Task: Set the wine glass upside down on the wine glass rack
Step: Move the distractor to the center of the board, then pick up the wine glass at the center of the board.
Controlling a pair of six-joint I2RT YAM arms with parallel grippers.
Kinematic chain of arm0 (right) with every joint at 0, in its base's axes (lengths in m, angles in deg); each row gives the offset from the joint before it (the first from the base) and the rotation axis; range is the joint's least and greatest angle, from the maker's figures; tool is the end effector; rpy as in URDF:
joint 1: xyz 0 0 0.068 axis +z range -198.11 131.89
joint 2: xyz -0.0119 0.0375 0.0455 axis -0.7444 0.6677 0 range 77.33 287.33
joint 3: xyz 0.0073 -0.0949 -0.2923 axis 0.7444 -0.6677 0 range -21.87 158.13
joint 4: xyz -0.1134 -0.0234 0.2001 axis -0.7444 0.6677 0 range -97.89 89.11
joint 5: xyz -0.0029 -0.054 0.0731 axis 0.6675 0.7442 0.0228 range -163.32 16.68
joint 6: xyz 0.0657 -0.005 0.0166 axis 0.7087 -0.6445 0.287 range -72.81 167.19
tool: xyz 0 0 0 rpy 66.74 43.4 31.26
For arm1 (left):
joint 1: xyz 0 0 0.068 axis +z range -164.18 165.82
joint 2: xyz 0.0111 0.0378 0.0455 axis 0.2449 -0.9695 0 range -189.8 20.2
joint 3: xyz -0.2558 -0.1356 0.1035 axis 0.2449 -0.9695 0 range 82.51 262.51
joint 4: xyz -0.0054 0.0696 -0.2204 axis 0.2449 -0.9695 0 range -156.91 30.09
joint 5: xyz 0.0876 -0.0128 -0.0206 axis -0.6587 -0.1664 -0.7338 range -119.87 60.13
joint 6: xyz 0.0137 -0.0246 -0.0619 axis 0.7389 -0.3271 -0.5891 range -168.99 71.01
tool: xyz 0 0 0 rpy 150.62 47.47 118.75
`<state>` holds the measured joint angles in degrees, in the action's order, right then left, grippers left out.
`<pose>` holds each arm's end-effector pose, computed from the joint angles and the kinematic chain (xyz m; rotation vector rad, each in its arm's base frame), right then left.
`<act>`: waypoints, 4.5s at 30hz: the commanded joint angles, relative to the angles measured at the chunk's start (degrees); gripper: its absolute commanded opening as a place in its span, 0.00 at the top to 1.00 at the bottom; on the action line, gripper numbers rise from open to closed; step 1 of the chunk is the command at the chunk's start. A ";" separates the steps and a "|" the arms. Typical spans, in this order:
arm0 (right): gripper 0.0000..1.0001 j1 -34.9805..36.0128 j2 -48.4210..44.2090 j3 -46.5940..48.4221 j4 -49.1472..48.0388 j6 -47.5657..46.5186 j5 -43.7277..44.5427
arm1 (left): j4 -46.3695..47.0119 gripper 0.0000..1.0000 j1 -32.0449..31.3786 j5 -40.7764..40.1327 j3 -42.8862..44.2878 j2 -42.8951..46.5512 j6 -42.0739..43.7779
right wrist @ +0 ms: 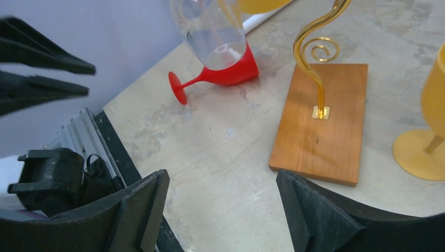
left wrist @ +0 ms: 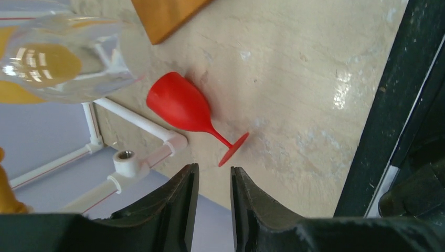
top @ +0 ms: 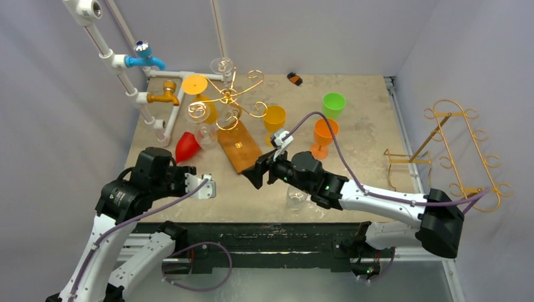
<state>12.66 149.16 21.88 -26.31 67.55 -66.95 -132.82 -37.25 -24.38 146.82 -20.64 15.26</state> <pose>0.1365 0.2315 0.3295 -0.5519 1.7487 0.9280 0.0419 -0.0235 0.3516 1.7147 1.7344 0.2074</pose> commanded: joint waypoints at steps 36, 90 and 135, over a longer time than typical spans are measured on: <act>0.04 0.32 -11.77 -1.23 9.80 -1.78 3.01 | 27.19 0.11 5.40 -29.19 25.38 -14.72 -40.97; 0.03 0.26 -7.72 2.52 12.01 -1.12 2.42 | 52.35 0.00 28.17 -5.25 43.28 -28.26 -34.51; 0.16 -5.14 5.99 -0.74 5.60 0.93 -20.31 | 28.01 0.22 28.17 -5.19 4.60 -3.21 -31.50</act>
<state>7.46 154.23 20.89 -19.88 67.92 -79.89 -106.61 -9.05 -27.52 149.55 -23.70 -16.74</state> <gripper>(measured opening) 0.876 0.781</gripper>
